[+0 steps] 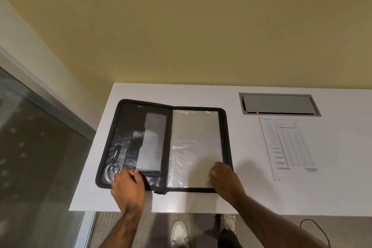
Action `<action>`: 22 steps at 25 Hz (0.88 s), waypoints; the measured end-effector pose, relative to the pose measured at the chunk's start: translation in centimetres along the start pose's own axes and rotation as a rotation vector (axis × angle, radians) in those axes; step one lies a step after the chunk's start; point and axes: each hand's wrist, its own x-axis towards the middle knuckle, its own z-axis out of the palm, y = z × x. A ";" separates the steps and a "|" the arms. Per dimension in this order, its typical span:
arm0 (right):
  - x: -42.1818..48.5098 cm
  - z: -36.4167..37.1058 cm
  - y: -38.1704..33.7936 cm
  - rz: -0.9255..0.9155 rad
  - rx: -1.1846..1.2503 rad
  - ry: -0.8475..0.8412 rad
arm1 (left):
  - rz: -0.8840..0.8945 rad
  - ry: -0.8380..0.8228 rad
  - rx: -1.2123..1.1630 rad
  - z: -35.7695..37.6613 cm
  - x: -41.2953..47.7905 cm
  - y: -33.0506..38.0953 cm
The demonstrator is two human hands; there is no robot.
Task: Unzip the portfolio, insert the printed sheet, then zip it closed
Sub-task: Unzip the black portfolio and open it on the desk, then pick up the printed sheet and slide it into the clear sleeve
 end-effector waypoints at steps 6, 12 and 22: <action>1.4 -6.3 8.9 0.044 0.031 0.241 | 0.615 -0.322 0.017 5.8 -3.8 11.4; 5.1 -15.5 23.0 0.226 0.030 0.267 | 0.930 -0.659 0.273 15.2 -9.8 24.8; 10.5 -22.7 35.9 0.277 0.042 -0.001 | 1.111 -0.774 0.511 25.6 -16.2 35.1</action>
